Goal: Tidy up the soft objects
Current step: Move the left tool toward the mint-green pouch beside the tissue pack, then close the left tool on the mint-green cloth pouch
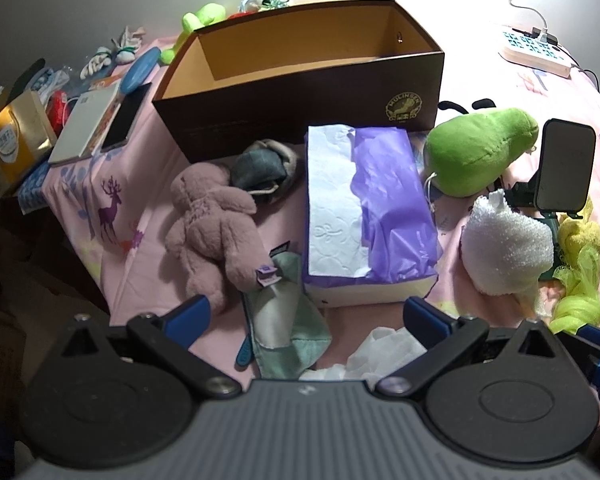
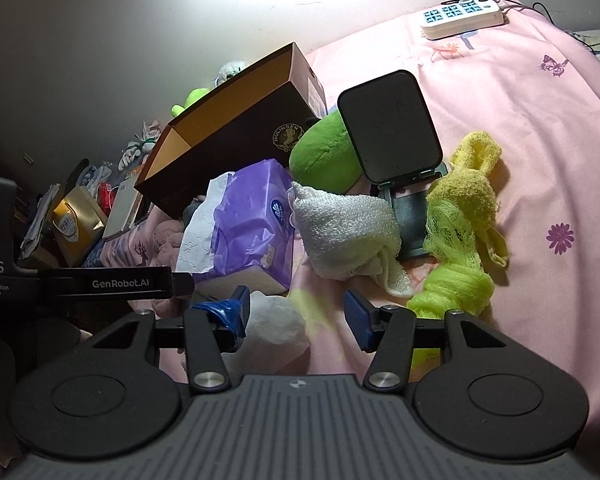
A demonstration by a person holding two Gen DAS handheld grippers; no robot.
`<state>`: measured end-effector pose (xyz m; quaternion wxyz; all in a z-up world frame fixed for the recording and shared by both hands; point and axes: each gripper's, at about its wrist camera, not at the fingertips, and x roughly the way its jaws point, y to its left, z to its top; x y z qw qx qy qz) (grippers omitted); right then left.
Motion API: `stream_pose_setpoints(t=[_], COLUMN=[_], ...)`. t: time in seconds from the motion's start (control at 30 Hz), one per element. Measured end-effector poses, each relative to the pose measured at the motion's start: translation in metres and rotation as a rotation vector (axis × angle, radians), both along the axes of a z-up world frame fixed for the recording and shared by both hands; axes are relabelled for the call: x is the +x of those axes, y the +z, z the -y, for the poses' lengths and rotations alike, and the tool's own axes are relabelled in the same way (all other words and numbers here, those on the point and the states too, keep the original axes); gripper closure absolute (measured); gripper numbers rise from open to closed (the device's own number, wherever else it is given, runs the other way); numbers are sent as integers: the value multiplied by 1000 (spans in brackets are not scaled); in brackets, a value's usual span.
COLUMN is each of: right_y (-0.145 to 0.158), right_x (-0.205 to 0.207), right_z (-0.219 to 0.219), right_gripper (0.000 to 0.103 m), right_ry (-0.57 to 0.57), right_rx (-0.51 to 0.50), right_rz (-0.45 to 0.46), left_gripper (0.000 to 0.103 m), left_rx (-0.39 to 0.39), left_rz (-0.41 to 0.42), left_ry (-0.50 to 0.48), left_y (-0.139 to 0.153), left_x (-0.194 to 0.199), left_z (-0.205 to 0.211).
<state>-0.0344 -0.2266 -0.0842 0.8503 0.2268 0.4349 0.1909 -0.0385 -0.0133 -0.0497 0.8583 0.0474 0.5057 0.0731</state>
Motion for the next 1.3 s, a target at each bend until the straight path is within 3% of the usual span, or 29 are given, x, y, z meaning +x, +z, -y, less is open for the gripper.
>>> stream_pose_setpoints(t=[0.33,0.6,0.7,0.87,1.1,1.2,1.3], right_y=[-4,-10,-12,-19,-26,-25,-25], right_x=[6,14,16,22,27,27,26], right_z=[-1,-5,-9,-14,-19,-14,-11], right_gripper=[65,65,65,65,65,65,65], right_ry=[0,8,22,43,67,44,35], right_rx=[13,40,50,80,110,117,118], right_rz=[-22,-66,-81,-131,-196,-187,-187], left_gripper=[1,1,1,1,10,10,9], left_rx=[-23,-127,-153,-275,-261,-234,-228], left_rz=[-13,-45,-55,-109,-103,-60,-39], left_ry=[-4,-3,-79,-156,-188,-229,-204], left_y=[-3,-8,-9,-19,-25,-22,-23], left_x=[-2,-17,-31,-45,-55,-61,-56], left_z=[-7,-39,-46,-49,-51,-53,-66])
